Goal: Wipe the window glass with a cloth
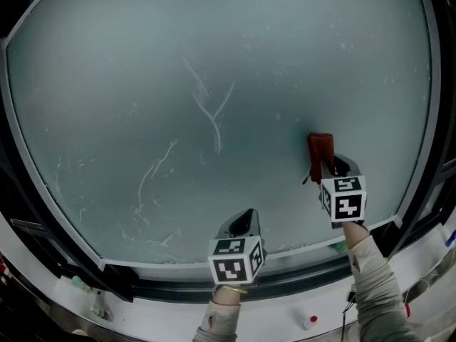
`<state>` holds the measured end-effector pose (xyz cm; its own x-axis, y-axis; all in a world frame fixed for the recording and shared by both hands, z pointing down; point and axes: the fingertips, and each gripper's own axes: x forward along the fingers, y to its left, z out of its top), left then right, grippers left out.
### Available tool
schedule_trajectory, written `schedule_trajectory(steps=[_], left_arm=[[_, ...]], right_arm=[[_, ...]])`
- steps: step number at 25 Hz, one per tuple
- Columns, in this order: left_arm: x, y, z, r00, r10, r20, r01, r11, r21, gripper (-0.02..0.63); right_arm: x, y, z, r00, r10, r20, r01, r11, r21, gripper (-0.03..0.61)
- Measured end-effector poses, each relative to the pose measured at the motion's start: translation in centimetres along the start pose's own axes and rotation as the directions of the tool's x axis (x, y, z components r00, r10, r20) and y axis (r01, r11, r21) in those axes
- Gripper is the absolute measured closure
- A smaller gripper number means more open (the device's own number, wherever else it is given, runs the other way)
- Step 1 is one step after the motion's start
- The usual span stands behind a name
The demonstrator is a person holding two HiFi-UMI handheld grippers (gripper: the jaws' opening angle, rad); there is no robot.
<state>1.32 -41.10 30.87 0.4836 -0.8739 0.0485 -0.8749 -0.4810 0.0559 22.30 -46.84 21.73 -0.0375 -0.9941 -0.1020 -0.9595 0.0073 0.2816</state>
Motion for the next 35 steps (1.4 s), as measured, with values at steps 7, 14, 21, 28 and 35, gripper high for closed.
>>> schedule_trajectory(steps=[7,14,21,28,35], left_arm=[[-0.5,0.3,-0.3,1.0,0.009,-0.002,-0.009,1.0,-0.008,0.609],[-2.2,1.2,-1.0,0.999,0.038,-0.008,-0.038,0.999,-0.012,0.61],[-4.9,3.4,-2.3,0.995,0.096,-0.016,-0.097,0.995,-0.018,0.611],[-7.8,6.3,-4.1,0.985,0.172,-0.029,-0.173,0.985,-0.022,0.61],[-9.4,8.6,-5.8,0.974,0.222,-0.052,-0.223,0.975,-0.022,0.611]], right_arm=[[-1.6,0.8,-0.5,1.0,0.01,0.009,-0.01,1.0,0.018,0.529],[-3.9,5.3,-0.9,0.995,0.091,0.026,-0.092,0.995,0.032,0.529],[-5.5,12.5,-2.2,0.973,0.228,0.025,-0.228,0.973,0.042,0.529],[-6.0,21.0,-4.1,0.93,0.368,0.0,-0.368,0.929,0.038,0.529],[-5.0,26.0,-5.1,0.902,0.431,-0.019,-0.43,0.902,0.04,0.529]])
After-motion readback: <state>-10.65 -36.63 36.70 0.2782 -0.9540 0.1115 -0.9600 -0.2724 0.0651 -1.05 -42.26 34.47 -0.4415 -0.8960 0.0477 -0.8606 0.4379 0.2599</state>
